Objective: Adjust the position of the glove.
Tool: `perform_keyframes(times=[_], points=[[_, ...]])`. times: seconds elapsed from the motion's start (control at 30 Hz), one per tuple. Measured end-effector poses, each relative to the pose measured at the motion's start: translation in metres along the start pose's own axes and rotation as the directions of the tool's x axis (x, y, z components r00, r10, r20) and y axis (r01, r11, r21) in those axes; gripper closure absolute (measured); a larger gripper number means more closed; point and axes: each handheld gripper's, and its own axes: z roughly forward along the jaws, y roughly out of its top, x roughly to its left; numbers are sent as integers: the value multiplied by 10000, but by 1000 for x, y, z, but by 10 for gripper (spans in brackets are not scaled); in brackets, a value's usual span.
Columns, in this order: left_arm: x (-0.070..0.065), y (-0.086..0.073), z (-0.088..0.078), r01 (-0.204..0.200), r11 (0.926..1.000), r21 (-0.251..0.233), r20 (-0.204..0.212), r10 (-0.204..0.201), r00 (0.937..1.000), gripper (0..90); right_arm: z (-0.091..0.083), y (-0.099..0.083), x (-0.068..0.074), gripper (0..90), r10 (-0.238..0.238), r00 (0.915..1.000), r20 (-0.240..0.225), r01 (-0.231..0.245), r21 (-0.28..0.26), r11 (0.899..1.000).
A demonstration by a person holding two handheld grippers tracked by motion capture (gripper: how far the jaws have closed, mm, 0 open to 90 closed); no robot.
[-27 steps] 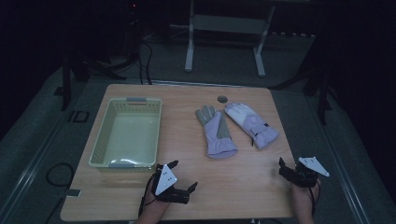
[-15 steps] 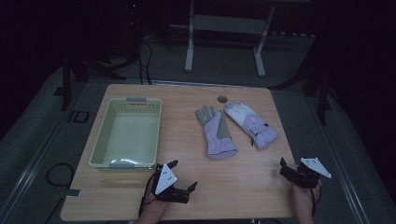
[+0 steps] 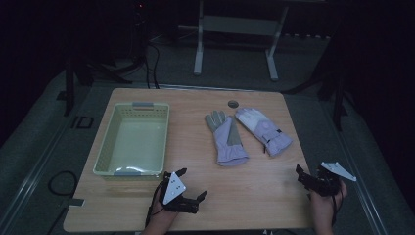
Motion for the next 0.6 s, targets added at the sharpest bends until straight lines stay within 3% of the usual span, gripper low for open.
perform_keyframes(times=[0.17,0.27,0.33,0.4,0.47,0.6], points=[[0,0,0,21,10000,1,11,-21,10000,0,-3,16,3,136,-276,9991,-337,274,-54,9996],[0,0,0,5,10000,0,20,-5,10000,0,-3,27,4,129,-150,9970,-764,165,190,9997],[0,0,0,9,10000,-4,31,-9,10000,0,-3,35,7,135,-45,9970,-777,67,284,9996],[0,0,0,13,10000,-2,41,-13,10000,0,-3,42,8,136,52,9936,-1129,-26,229,9997],[1,0,0,41,10000,4,42,-41,10000,0,-4,49,12,137,43,9937,-1115,-28,136,9999],[0,0,0,14,10000,-4,22,-14,10000,0,-6,63,23,127,-513,9910,-1233,491,-205,9986]])
